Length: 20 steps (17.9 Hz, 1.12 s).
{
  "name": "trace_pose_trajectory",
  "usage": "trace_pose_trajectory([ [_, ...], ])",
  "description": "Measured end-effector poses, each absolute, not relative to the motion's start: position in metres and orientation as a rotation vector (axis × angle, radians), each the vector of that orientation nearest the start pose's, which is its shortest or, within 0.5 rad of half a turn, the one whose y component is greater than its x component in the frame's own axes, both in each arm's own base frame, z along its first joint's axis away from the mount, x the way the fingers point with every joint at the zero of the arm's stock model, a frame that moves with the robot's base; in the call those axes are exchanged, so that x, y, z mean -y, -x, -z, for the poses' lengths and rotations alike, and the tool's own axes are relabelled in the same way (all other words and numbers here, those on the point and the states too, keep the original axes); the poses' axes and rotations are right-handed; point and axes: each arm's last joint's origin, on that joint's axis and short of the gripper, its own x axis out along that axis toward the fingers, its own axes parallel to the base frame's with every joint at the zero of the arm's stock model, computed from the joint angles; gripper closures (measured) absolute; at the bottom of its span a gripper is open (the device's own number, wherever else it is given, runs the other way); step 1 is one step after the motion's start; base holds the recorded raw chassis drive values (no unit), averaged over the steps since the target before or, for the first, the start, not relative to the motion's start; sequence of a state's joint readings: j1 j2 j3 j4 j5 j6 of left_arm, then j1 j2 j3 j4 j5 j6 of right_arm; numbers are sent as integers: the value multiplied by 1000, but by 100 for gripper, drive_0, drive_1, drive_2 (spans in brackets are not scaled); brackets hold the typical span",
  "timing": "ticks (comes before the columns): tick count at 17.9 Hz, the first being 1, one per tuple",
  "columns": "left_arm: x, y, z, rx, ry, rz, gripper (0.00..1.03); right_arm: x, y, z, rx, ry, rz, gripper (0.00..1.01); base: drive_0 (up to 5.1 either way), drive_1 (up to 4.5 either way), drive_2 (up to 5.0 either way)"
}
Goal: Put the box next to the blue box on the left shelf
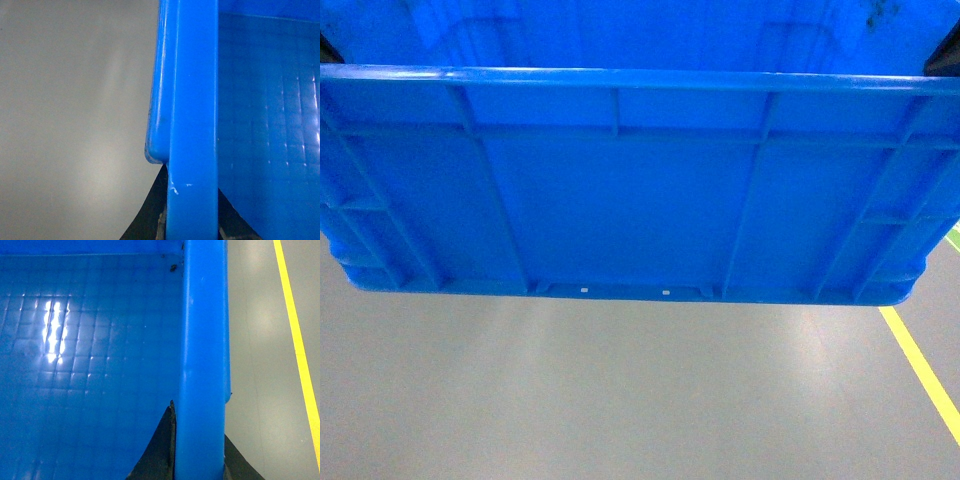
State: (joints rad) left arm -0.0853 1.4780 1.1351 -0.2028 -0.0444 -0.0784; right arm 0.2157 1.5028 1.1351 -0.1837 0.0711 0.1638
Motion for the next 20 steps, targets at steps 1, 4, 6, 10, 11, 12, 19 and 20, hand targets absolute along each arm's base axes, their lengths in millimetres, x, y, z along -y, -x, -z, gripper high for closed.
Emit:
trace_pose_trajectory([
  [1, 27, -328, -290, -546, 41, 19, 97, -70, -327, -284, -555, -81, -95, 93, -3, 411, -416],
  [4, 27, -328, -291, -543, 41, 18, 97, -70, -327, -284, -554, -81, -96, 93, -3, 411, -416],
  [6, 27, -328, -290, -549, 42, 19, 97, -70, -327, -284, -555, -79, -95, 93, -3, 411, -416],
  [10, 27, -328, -290, -548, 41, 19, 97, -70, -327, -284, -556, -80, -95, 93, 1, 414, -411],
  [11, 27, -328, -291, -541, 41, 19, 97, -70, -327, -284, -552, -81, -95, 93, 2, 415, -410],
  [12, 27, -328, -290, -546, 41, 19, 97, -70, -327, -284, -557, -80, -95, 93, 2, 415, -410],
  [19, 27, -328, -290, -545, 41, 19, 97, -70, -327, -284, -553, -81, -96, 93, 2, 415, -410],
  [20, 27, -328, -290, -545, 39, 19, 97, -70, -327, -284, -556, -80, -94, 93, 2, 415, -410],
])
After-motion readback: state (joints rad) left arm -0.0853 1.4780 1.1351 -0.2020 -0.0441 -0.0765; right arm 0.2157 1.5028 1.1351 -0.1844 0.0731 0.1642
